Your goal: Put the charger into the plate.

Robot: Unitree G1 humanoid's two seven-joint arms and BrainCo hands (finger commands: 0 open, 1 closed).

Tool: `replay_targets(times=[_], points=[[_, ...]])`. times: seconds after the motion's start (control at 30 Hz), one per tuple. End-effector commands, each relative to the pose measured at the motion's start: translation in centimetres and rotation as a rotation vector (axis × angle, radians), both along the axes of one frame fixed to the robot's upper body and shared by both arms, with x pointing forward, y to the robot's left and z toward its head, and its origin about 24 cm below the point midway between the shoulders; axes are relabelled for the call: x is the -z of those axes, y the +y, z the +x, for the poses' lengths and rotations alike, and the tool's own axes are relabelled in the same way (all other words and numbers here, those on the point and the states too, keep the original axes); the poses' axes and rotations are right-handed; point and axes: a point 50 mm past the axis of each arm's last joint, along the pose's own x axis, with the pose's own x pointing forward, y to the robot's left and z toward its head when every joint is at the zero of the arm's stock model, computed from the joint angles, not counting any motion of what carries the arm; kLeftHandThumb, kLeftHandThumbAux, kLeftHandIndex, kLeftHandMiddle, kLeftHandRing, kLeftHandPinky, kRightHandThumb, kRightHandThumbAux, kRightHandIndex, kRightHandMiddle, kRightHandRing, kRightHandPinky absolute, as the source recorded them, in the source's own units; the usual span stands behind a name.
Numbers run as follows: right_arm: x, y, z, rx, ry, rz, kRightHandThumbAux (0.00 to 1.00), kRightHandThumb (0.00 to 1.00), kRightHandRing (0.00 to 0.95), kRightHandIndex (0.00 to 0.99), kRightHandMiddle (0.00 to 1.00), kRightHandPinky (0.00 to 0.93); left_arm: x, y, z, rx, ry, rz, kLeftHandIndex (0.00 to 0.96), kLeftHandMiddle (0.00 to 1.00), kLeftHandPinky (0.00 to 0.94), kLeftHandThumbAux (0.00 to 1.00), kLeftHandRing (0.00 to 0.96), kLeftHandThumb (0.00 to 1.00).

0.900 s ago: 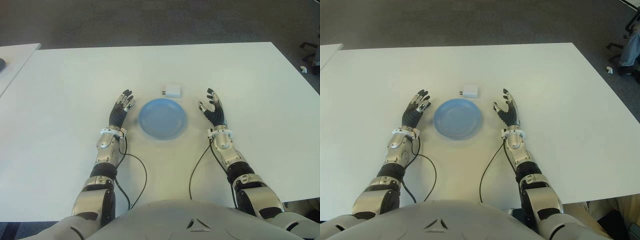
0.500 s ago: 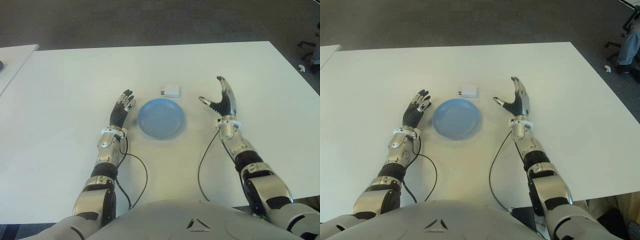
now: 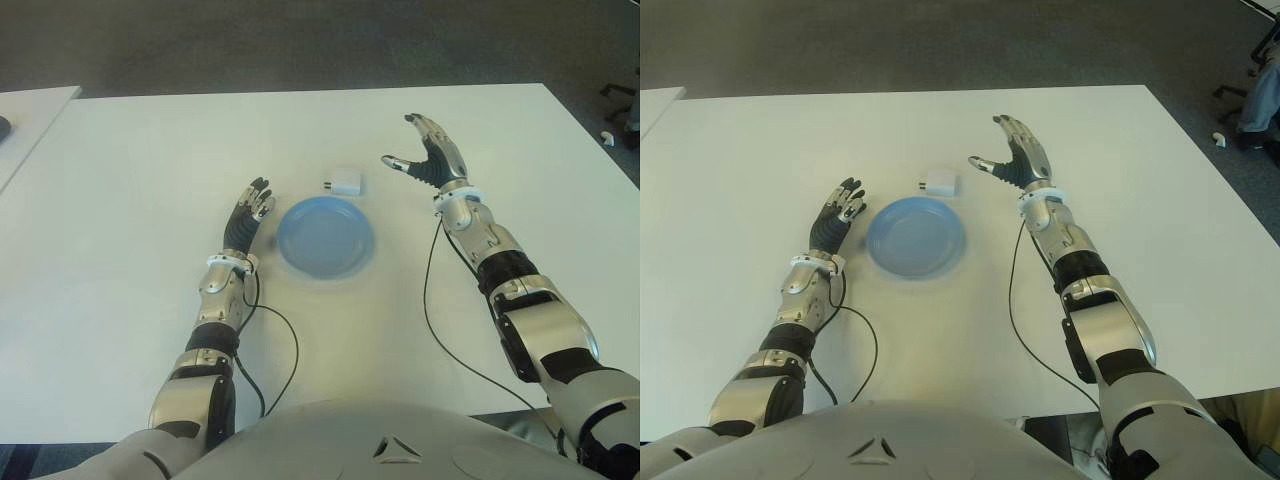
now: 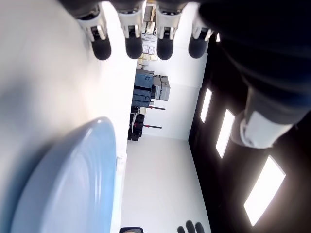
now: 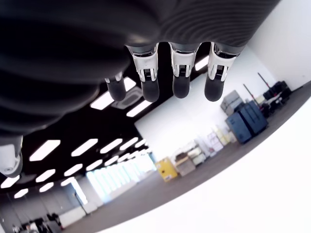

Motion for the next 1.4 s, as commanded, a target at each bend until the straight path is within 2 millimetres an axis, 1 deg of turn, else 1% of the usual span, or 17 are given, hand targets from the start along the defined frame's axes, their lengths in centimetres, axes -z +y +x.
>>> replay_targets(times=[0.03,0.27,0.5,0.57,0.67,0.93,1.2,1.4], points=[[1.0,1.5,0.4,-0.049,0.077,-0.145,0.341,0.055,0.000,0.000,0.000,0.000,2.1,-0.5,-1.3,0.005,0.115,-0.008,0.000,0.000,0.014,0.577,0.000,0.067],[1.4,3.1,0.7,-0.119,0.102,-0.272,0.306,0.037,0.000,0.000,0.000,0.000,2.1,-0.7,-1.3,0.004,0.117,-0.010,0.000,0.000,0.009,0.586,0.000,0.064],[1.7,4.3,1.0,-0.158,0.133,-0.331,0.278,0.029,0.000,0.000,0.000,0.000,2.2,-1.0,-1.4,0.011,0.117,-0.015,0.000,0.000,0.008,0.590,0.000,0.059],[1.7,4.8,1.1,-0.166,0.141,-0.343,0.269,0.031,0.000,0.000,0.000,0.000,2.2,-1.0,-1.4,0.013,0.117,-0.015,0.000,0.000,0.009,0.589,0.000,0.056],[2.0,6.1,1.1,-0.180,0.154,-0.361,0.259,0.034,0.000,0.000,0.000,0.000,2.2,-1.1,-1.4,0.015,0.117,-0.014,0.000,0.000,0.011,0.588,0.000,0.051],[2.4,8.7,1.0,-0.202,0.183,-0.380,0.244,0.030,0.000,0.000,0.000,0.000,2.2,-1.3,-1.3,0.016,0.116,-0.015,0.000,0.000,0.011,0.583,0.000,0.040],[3.1,10.0,0.6,-0.213,0.230,-0.365,0.251,0.010,0.000,0.000,0.000,0.000,2.2,-1.5,-1.4,0.019,0.103,-0.021,0.000,0.000,0.018,0.585,0.000,0.041],[4.0,10.6,0.1,-0.211,0.285,-0.333,0.288,0.000,0.000,0.000,0.000,0.000,2.1,-1.7,-1.5,0.026,0.090,-0.012,0.000,0.000,0.018,0.574,0.000,0.042]])
